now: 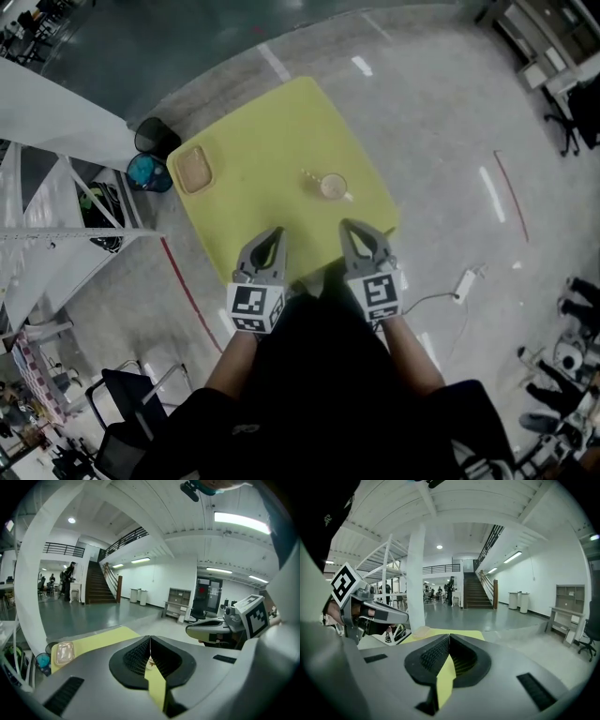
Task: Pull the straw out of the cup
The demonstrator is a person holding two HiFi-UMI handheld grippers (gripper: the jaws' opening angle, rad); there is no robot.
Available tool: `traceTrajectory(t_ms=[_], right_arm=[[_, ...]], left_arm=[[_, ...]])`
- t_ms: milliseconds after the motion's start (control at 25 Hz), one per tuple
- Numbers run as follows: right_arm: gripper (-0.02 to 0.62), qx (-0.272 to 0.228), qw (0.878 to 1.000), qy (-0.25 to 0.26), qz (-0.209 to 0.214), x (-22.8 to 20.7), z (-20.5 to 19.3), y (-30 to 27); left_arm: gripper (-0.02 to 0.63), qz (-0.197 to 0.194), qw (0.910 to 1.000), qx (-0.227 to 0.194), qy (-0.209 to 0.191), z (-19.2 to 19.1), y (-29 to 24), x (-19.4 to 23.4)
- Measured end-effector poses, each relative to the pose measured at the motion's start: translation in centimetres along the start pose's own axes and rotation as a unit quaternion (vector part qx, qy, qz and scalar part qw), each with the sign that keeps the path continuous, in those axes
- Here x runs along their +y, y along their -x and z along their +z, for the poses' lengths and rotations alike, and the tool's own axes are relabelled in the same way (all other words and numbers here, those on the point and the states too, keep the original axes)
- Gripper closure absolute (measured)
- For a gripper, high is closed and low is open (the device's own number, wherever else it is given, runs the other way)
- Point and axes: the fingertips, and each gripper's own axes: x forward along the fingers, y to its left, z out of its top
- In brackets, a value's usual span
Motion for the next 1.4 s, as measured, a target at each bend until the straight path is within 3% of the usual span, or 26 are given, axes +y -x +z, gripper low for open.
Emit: traceTrajectory(t_ms=[160, 520, 1000, 1200, 1400], right_arm=[[0.578, 0.017, 0.999, -0.018, 0.047, -1.0, -0.8, -2.8], [0.578, 0.043, 0.992, 0.015, 0.12, -4.4, -2.6, -7.7], [0.578, 0.086, 0.967, 0.084, 0.224, -3.4, -3.9, -12.5], [0.578, 0.104, 0.96, 0.109, 0.235, -3.8, -5.3, -13.6], [0.578, 0.108, 0.964, 0.09, 0.225, -3.2, -5.0, -14.6]], left_arm=[[0.561, 0.012, 0.9995, 0.019, 0.022, 0.0, -1.8, 0.4], [0.561, 0.086, 0.9938, 0.041, 0.057, -0.6, -5.3, 1.9], [0.561, 0.174, 0.9785, 0.049, 0.099, -2.5, -6.5, 3.8], [0.561, 0.191, 0.9741, 0.049, 0.111, -4.1, -6.5, 4.1], [0.561, 0.201, 0.9709, 0.053, 0.118, -4.9, -6.4, 5.4]])
